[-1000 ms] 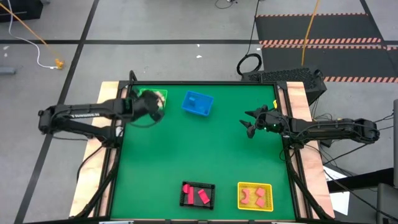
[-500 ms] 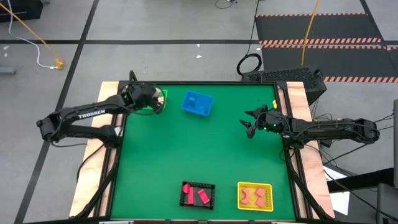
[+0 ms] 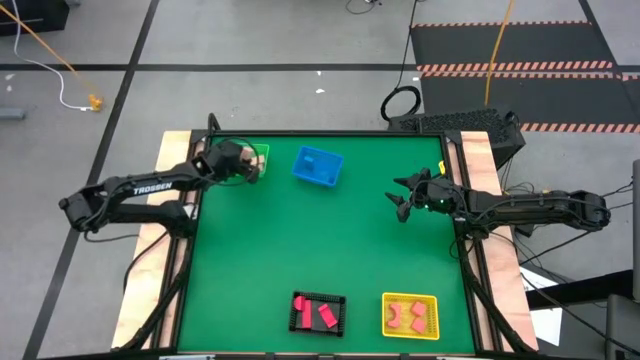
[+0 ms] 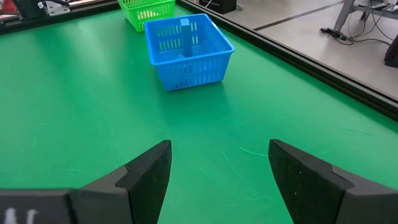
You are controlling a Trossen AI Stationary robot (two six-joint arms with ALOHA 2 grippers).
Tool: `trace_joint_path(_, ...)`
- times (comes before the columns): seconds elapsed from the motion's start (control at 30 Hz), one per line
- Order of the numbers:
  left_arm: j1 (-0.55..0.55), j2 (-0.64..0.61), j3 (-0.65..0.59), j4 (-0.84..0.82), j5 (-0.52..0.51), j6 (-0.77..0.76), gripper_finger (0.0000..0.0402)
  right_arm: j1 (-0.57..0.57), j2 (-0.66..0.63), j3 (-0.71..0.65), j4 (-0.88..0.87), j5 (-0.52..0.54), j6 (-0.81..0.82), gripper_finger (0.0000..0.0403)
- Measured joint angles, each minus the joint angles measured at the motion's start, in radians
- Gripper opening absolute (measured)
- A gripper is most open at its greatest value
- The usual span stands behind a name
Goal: Sort & place blocks by color
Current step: Put the brown wooden block into the green basket, then return to Home Position
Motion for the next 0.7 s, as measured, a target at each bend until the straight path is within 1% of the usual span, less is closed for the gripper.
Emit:
trace_joint_path(0.2,0.004,0.000,-0.033,0.050,-0.039,-0.052,0.0140,0.000,0.000,0.000,0.000,0.000,0.000,0.0258)
trace_joint_path(0.47,0.004,0.000,-0.033,0.088,-0.044,-0.130,0.0205,0.000,0.000,0.000,0.000,0.000,0.000,0.0258)
trace_joint_path(0.7,-0.015,-0.022,-0.033,0.097,-0.022,-0.142,0.0237,0.000,0.000,0.000,0.000,0.000,0.000,0.0258)
